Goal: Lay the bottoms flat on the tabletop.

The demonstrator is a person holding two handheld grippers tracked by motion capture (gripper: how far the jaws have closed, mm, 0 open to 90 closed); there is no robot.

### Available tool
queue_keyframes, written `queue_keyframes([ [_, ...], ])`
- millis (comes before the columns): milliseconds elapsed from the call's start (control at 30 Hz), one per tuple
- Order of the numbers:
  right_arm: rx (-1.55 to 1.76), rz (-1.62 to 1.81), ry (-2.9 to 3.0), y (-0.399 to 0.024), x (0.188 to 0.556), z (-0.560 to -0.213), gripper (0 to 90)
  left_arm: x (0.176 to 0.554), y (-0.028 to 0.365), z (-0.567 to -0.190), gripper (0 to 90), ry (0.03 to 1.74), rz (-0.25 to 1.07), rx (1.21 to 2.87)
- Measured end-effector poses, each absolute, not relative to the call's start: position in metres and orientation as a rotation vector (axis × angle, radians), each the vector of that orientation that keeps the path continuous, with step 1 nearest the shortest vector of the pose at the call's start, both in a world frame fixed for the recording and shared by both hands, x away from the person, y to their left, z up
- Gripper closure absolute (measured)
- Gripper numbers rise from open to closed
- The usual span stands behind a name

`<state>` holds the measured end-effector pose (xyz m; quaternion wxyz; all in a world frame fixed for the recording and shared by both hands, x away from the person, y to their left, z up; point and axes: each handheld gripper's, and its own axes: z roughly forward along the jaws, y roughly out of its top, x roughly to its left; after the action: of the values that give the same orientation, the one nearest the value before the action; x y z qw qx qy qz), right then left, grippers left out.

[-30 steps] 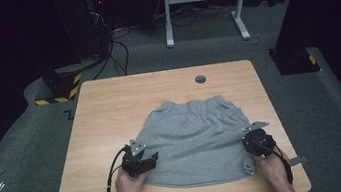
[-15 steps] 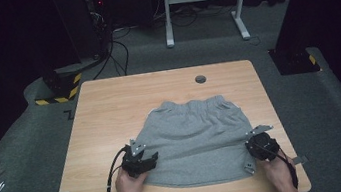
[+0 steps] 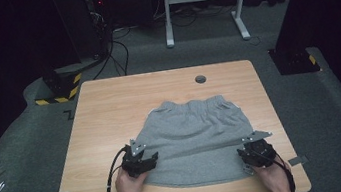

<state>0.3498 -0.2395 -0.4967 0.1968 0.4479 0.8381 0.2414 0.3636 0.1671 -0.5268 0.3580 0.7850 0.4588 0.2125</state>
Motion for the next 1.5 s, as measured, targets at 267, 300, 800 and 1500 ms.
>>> queue_keyframes([
  [267, 1.345, 0.677, 2.260, -0.266, 0.348, -0.501, 69.3, 0.363, 0.167, -0.527, 33.8, 1.190, 0.552, 2.024],
  [300, 1.337, 0.680, 2.251, -0.266, 0.348, -0.501, 69.4, 0.362, 0.167, -0.527, 33.8, 1.193, 0.549, 2.023],
  [800, 1.249, 0.803, 2.330, -0.288, 0.341, -0.504, 61.5, 0.361, 0.166, -0.527, 33.8, 1.207, 0.558, 2.016],
  [1500, 0.868, 0.954, 2.594, -0.225, 0.340, -0.511, 70.7, 0.328, 0.104, -0.512, 62.3, 0.940, 0.407, 2.248],
])
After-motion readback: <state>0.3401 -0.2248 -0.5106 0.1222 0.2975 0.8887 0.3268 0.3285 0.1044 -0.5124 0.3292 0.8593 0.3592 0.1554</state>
